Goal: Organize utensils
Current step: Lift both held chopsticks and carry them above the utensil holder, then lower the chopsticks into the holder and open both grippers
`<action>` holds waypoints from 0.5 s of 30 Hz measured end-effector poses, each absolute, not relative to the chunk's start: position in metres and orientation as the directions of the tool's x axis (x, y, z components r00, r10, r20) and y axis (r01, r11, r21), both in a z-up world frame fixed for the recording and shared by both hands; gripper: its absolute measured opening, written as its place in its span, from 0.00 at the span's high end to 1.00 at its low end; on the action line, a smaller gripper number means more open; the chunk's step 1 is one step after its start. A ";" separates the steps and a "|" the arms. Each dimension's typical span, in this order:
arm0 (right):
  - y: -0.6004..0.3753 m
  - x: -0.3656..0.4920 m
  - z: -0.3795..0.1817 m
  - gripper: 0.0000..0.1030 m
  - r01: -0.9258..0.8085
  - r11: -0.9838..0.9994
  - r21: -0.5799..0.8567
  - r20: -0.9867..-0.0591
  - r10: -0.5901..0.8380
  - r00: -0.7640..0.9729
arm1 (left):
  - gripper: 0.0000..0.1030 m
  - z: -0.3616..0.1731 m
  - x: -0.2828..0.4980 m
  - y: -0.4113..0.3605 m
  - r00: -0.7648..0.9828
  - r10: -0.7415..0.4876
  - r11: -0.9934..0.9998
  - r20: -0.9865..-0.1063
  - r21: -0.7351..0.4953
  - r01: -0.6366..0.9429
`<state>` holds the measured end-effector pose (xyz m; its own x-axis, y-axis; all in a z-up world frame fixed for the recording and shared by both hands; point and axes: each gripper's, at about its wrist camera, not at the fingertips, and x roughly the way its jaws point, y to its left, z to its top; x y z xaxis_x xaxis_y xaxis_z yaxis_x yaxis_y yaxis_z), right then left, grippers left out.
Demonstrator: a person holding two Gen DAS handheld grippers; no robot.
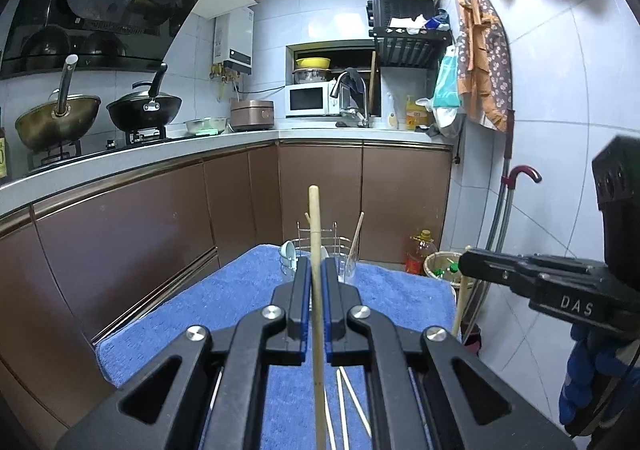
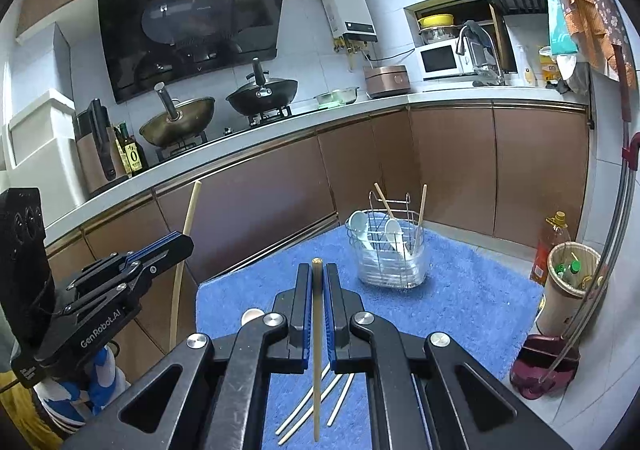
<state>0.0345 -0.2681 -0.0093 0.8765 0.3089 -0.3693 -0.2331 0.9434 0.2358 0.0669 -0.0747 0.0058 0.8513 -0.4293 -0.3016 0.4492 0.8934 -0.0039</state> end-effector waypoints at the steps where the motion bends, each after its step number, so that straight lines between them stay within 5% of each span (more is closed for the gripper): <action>1: -0.270 0.037 -0.008 0.94 -0.235 0.943 0.234 -0.367 0.309 0.877 | 0.96 0.009 0.073 -0.075 0.850 -0.432 0.894 -0.300 -0.016 0.448; 15: -0.313 0.140 0.037 0.94 -0.239 0.935 0.262 -0.220 0.299 0.928 | 0.96 0.066 0.207 -0.112 0.889 -0.426 0.900 -0.168 -0.179 0.398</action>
